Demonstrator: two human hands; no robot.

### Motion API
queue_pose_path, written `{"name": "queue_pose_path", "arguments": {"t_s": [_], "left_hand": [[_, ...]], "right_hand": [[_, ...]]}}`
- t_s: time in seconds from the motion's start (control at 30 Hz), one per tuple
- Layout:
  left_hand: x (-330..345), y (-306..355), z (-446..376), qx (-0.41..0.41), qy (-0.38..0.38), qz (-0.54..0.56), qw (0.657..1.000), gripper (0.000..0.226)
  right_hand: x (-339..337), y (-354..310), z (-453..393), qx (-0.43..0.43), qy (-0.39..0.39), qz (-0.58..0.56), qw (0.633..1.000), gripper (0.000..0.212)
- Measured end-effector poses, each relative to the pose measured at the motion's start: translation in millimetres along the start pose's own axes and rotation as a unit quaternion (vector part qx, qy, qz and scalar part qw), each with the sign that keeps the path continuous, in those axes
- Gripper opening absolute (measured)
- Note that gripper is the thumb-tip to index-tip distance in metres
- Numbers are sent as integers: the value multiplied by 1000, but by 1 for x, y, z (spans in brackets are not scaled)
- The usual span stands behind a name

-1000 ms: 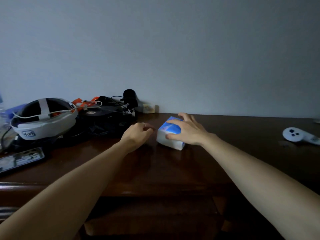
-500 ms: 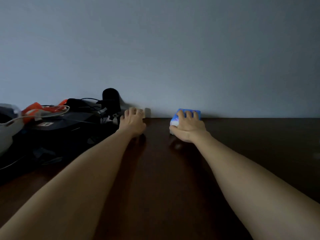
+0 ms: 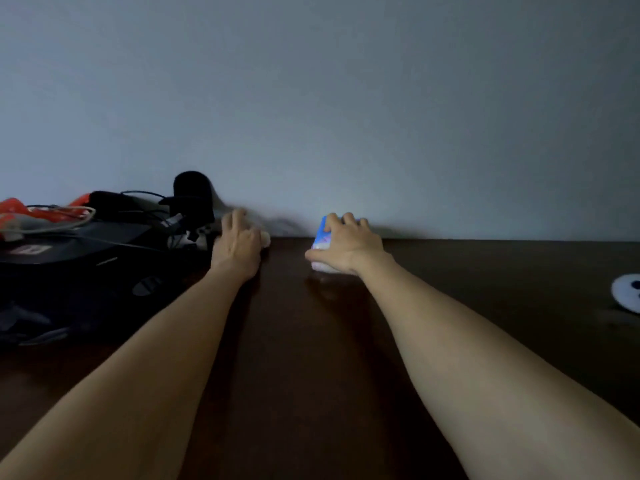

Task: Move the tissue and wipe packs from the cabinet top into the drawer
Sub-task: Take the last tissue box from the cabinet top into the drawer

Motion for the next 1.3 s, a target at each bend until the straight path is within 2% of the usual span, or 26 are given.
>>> {"name": "queue_pose_path", "arguments": {"t_s": [0.07, 0.2, 0.33, 0.47, 0.57, 0.63, 0.7, 0.77, 0.83, 0.9, 1.0, 1.07, 1.17, 1.23, 1.3], "left_hand": [[-11, 1, 21, 18, -31, 20, 999, 24], [-53, 14, 81, 26, -42, 38, 998, 21], [-88, 27, 153, 55, -54, 63, 995, 40], [-127, 33, 216, 95, -46, 22, 994, 50], [-149, 26, 264, 84, -10, 37, 996, 44], [-161, 16, 292, 56, -1, 97, 994, 42], [-169, 8, 314, 21, -41, 165, 985, 42], [-176, 7, 338, 17, -59, 188, 980, 40], [-184, 11, 371, 47, -15, 188, 981, 38], [-188, 12, 417, 81, 61, 168, 980, 44], [-168, 3, 497, 56, 127, 209, 968, 52], [-135, -9, 549, -17, 83, 299, 950, 53], [-67, -29, 608, -150, -78, 376, 911, 63], [-24, -42, 638, -192, -175, 348, 901, 68], [12, -45, 660, -181, -252, 286, 907, 67]], "right_hand": [[-6, -10, 23, -6, -6, -10, 1000, 72], [-16, -23, 80, -21, -14, -39, 999, 74], [-35, -28, 135, -29, -7, -57, 998, 76], [-55, -31, 206, -49, 8, -102, 993, 73], [-71, -32, 271, -80, 31, -112, 990, 72], [-83, -35, 315, -101, 51, -120, 986, 76], [-93, -42, 359, -137, 96, -136, 977, 73], [-94, -48, 406, -184, 146, -159, 959, 71], [-83, -52, 453, -224, 168, -173, 944, 76], [-62, -52, 495, -248, 175, -184, 935, 79], [-18, -41, 544, -254, 143, -206, 934, 80], [21, -28, 565, -230, 85, -232, 941, 79], [86, 5, 590, -148, -28, -253, 956, 74], [129, 32, 601, -82, -106, -239, 962, 74], [165, 60, 609, 9, -164, -234, 958, 71]]}}
Point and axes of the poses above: each hand's wrist, its own z-axis away from the middle knuckle, its own x-axis out of the palm, y = z × x, the point moved 4 cm from there along -z, towards the middle knuckle, and after that the axes turned 8 degrees about -z, right-handed, at the moved point
